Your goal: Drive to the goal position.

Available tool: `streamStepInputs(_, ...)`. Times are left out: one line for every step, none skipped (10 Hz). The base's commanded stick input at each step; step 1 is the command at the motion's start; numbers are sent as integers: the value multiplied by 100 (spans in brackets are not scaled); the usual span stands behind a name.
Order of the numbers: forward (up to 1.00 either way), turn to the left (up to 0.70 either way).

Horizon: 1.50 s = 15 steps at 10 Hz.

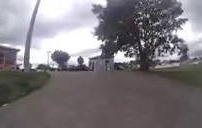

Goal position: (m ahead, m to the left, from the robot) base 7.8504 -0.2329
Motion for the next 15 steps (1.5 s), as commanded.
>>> streamStepInputs(100, 0)
streamStepInputs(100, 0)
streamStepInputs(100, 0)
streamStepInputs(100, 0)
streamStepInputs(100, 0)
streamStepInputs(100, 0)
streamStepInputs(100, 0)
streamStepInputs(100, 0)
streamStepInputs(100, 0)
streamStepInputs(100, 0)
streamStepInputs(100, 0)
streamStepInputs(100, 0)
streamStepInputs(100, 0)
streamStepInputs(100, 0)
streamStepInputs(100, 0)
